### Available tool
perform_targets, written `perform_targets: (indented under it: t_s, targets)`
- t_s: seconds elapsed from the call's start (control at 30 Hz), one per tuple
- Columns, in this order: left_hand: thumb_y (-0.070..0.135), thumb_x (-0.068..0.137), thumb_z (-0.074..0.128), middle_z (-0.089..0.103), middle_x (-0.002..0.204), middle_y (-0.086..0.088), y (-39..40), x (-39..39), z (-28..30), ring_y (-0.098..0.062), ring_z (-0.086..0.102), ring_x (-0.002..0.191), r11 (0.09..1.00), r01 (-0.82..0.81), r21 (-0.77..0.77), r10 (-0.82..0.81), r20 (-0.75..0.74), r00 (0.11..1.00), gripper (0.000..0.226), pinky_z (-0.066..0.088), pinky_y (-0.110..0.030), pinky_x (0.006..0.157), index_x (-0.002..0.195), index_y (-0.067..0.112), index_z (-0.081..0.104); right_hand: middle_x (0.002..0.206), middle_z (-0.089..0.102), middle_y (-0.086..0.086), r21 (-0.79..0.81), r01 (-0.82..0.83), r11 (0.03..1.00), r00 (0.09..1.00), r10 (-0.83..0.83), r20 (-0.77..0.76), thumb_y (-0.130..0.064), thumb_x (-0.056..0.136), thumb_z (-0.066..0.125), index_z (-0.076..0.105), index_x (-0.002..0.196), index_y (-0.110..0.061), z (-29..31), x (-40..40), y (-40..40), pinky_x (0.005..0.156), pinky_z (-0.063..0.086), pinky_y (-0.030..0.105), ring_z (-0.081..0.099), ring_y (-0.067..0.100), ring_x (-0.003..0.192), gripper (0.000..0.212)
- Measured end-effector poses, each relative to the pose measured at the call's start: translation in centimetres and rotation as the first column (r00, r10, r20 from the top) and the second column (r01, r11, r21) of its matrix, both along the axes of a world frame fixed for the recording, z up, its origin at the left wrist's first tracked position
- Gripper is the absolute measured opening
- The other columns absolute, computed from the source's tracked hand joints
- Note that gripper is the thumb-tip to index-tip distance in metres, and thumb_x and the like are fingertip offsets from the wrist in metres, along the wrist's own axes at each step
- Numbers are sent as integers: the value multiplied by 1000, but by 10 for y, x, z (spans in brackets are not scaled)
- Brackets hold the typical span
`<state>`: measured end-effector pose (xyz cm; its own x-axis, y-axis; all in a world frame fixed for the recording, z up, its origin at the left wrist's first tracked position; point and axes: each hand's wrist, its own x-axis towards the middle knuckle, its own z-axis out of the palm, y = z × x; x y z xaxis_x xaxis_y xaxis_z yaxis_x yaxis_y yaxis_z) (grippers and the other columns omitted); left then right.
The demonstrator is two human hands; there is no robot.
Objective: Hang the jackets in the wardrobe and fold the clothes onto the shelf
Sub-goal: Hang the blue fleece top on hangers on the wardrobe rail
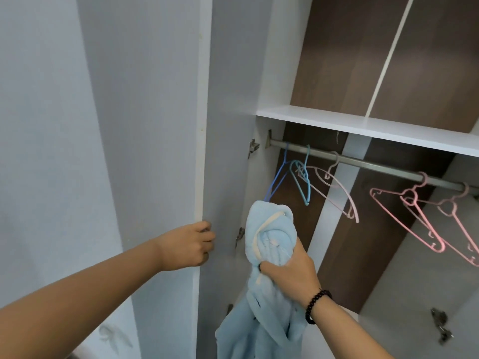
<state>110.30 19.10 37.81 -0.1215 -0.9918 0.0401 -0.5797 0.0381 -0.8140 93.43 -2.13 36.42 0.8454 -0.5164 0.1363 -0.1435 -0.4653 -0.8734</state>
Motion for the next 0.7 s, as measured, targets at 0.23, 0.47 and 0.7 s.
perform_targets:
  t_s: [0.23, 0.47, 0.7]
  targets:
    - [1, 61, 76, 46, 55, 3, 31, 17, -9, -19, 45, 61, 981, -170, -98, 163, -76, 984, 29, 39, -29, 64, 53, 17, 53, 109, 58, -22, 29, -27, 999, 1000, 27, 9, -28, 60, 79, 46, 121, -39, -8, 14, 11, 73, 41, 14, 56, 2, 100, 70]
    - [25, 78, 64, 63, 70, 11, 13, -18, -30, -13, 55, 69, 852, -361, -380, 22, -662, 749, 7, 43, -29, 66, 72, 26, 68, 109, 57, -21, 57, -3, 998, 998, -1, 55, -25, 63, 79, 46, 122, -37, -9, 18, 8, 69, 38, 9, 55, 1, 99, 68]
    - [31, 83, 68, 65, 95, 18, -67, -143, -54, 5, 58, 89, 648, -759, -64, -470, -818, -332, 20, 45, -11, 72, 101, 35, 60, 106, 61, -19, 117, 124, 985, 988, -134, 83, -25, 63, 80, 50, 117, -35, -11, 4, -24, 73, 45, 17, 58, 2, 98, 63]
